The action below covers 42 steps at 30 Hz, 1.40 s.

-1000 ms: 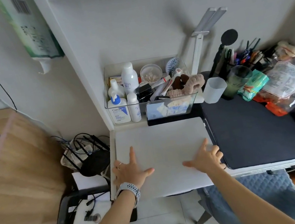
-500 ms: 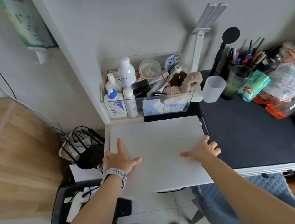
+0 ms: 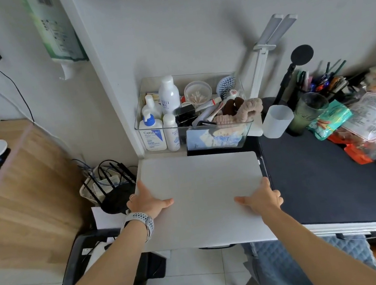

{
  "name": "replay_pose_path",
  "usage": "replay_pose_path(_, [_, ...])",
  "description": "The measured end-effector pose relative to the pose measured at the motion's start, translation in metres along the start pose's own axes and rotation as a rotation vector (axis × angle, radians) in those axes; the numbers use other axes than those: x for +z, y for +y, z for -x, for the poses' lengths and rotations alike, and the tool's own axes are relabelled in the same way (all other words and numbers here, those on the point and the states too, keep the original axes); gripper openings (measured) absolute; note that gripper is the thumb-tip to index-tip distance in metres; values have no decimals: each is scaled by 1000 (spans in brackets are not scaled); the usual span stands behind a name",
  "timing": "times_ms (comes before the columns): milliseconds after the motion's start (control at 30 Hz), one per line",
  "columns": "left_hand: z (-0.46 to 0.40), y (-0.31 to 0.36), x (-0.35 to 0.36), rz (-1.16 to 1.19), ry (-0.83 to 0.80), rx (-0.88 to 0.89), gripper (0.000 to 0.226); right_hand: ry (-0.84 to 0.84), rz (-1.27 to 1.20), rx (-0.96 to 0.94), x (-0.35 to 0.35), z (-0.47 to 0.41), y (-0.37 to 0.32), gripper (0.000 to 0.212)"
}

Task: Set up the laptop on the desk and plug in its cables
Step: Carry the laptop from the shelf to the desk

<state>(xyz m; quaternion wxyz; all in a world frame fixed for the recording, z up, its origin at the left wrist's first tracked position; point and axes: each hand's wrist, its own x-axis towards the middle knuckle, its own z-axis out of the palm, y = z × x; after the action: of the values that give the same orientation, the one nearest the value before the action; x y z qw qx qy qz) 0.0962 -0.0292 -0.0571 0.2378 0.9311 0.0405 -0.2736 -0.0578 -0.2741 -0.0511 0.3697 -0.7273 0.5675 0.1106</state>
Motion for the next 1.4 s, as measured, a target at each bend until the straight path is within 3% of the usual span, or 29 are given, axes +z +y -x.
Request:
replay_pose_path(167, [23,-4,-10,91,63,4,104,7,-2,-61,-5,15,4,102])
replay_pose_path(600, [88,-64,-92,393,332,3,93,-30,-43,-445,1,89,-53,96])
replay_pose_path(867, [125,-160,-181,646,544,25,110,-103,-11,-708,59,179,-129,96])
replay_pose_path(1000, [151,-223,-226,556,649,-107,101,-165,-6,-817,103,239,-163,100])
replay_pose_path(1400, [219,-434,-336,629,886,-259,109,-297,28,-1090,249,438,-224,94])
